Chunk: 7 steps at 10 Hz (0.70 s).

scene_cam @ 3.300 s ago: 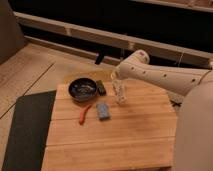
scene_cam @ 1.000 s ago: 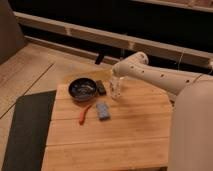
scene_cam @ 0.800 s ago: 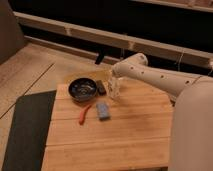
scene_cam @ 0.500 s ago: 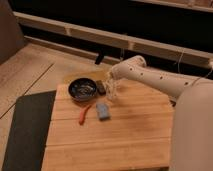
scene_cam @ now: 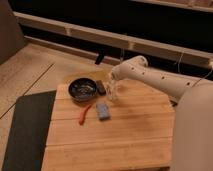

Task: Stand the bottle upright

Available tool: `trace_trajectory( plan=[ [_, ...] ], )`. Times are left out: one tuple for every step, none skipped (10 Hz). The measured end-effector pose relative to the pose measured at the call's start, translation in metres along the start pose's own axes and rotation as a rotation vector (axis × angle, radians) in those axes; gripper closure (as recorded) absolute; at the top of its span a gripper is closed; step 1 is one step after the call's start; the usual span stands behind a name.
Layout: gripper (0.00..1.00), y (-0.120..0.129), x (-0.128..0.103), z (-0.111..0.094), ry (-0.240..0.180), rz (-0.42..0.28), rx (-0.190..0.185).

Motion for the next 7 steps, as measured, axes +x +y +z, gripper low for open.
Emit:
trace_trajectory(
  plan=[
    [0.32,0.0001,0.0014,-0.0014,0.008,0.006,0.001],
    [0.32,0.0007,0.0026,-0.0027,0.015,0.011,0.002],
    [0.32,0.0019,0.0043,-0.0037,0.025,0.014,0.002],
    [0.32,0.0019,0.0055,-0.0042,0.030,0.016,0.002],
    [0.32,0.0015,0.0058,-0.0050,0.033,0.018,0.003],
    [0.32,0.0026,0.0057,-0.0056,0.038,0.021,0.000],
    [0.32,0.0028,0.0058,-0.0055,0.038,0.021,0.000]
  ],
)
